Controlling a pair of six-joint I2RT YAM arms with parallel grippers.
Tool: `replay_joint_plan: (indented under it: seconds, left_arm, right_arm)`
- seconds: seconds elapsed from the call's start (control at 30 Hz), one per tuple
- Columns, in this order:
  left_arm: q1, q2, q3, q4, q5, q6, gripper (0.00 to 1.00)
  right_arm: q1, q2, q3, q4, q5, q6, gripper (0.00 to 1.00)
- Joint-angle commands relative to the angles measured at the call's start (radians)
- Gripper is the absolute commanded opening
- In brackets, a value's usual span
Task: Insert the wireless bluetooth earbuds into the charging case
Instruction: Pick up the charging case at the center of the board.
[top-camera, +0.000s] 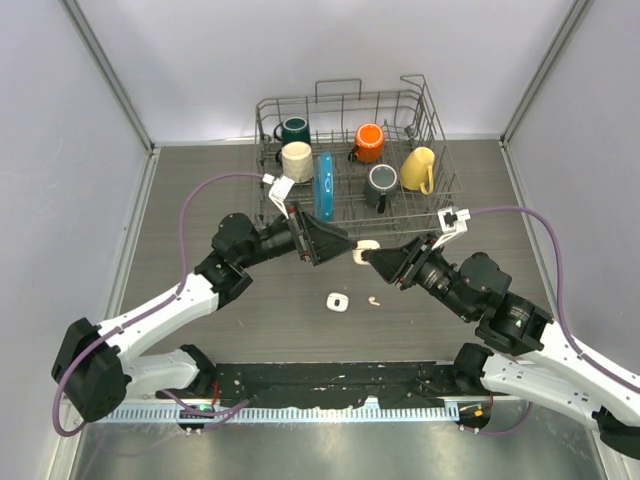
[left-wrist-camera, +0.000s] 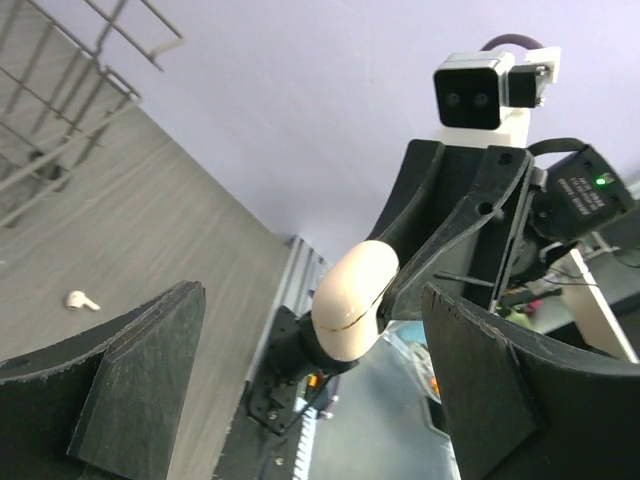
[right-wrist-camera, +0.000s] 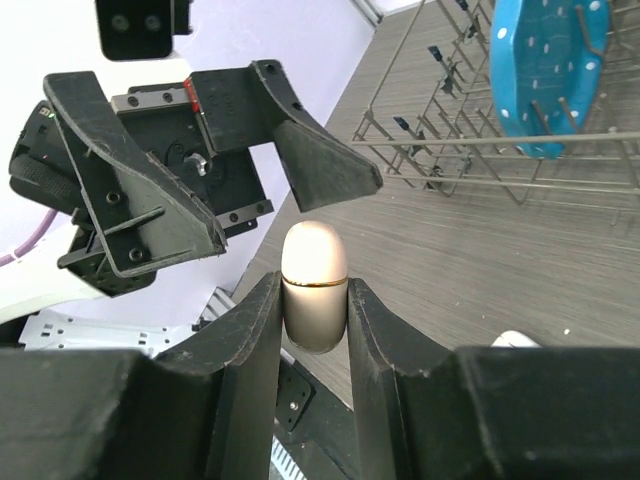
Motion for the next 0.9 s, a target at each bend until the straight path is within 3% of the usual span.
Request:
replay_joint_plan:
  seconds: [0.0, 0.33, 0.77, 0.87]
  left_arm:
    - [0.001, 0.024, 0.009, 0.21, 0.103, -0.125, 0.92]
    - [-0.001, 0.043, -0.005, 0.29, 0.148, -0.178, 0.82]
    - [-0.009, 0.098, -0.002, 0.345, 0.178, -0.228, 0.82]
    - [-0.012, 0.106, 0.007, 0.347, 0.192, -0.228, 0.74]
  right_arm:
    - [0.0, 0.011, -0.003, 0.107, -0.049, -0.009, 0.01]
    - [-0.002, -0.018, -0.041, 0.174, -0.041, 0.008, 0.01]
    - [-0.002, -0.035, -0.055, 0.2, -0.064, 0.005, 0.01]
    - [-0.002, -0.039, -0.061, 0.228, -0.053, 0.006, 0.01]
